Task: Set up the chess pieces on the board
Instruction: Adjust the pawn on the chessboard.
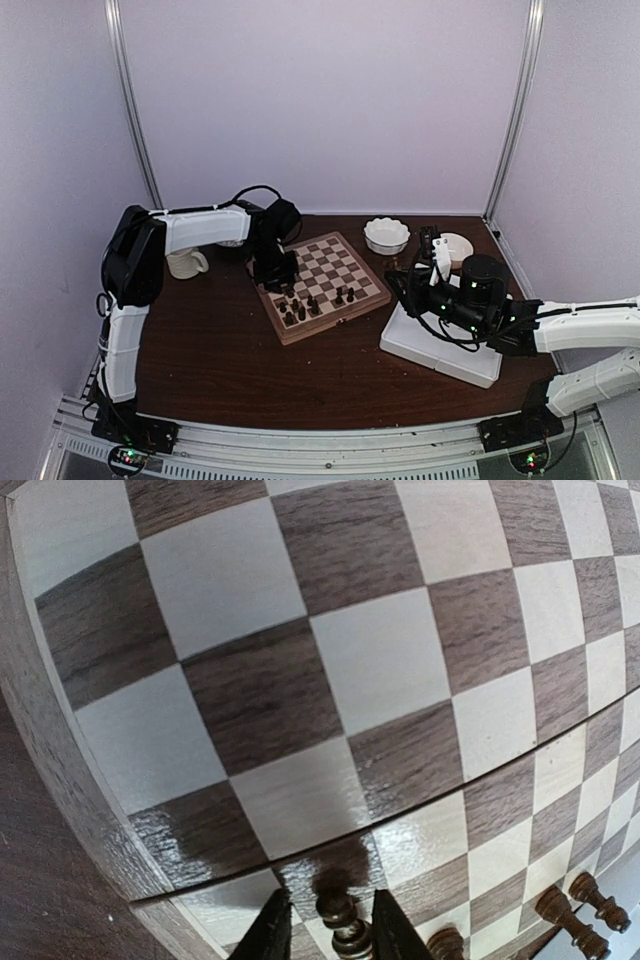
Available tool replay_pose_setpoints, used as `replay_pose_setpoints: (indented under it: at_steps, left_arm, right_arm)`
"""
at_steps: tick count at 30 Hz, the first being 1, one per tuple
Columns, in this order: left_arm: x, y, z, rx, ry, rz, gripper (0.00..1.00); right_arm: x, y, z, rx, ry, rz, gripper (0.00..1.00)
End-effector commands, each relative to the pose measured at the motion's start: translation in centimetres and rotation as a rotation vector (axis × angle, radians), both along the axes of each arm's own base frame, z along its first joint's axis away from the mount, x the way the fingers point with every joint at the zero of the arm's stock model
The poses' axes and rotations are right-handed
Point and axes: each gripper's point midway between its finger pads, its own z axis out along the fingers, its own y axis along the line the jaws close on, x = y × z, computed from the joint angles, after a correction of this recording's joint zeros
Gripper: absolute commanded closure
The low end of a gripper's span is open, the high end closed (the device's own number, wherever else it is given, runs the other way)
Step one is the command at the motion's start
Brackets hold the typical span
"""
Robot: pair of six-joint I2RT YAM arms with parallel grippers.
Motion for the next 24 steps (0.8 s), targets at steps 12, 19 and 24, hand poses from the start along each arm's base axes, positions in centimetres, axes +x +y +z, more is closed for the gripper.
replay_pose_setpoints:
  at_steps: [12, 19, 24]
  left_arm:
    - [-0.4, 1.7, -2.0, 0.207, 0.009, -0.007, 0.82]
    - [-0.1, 2.3, -1.6, 0.241, -0.011, -0.004, 0.83]
    - [0.3, 2.8, -0.9, 0.267, -0.040, -0.004, 0.88]
  right_arm:
    - [0.1, -0.5, 1.1, 0.029, -0.023, -0.019, 0.95]
    - [0.1, -0.5, 1.1, 0.030, -0.024, -0.020, 0.95]
    - [0.1, -0.5, 1.1, 0.028, -0.023, -0.019, 0.95]
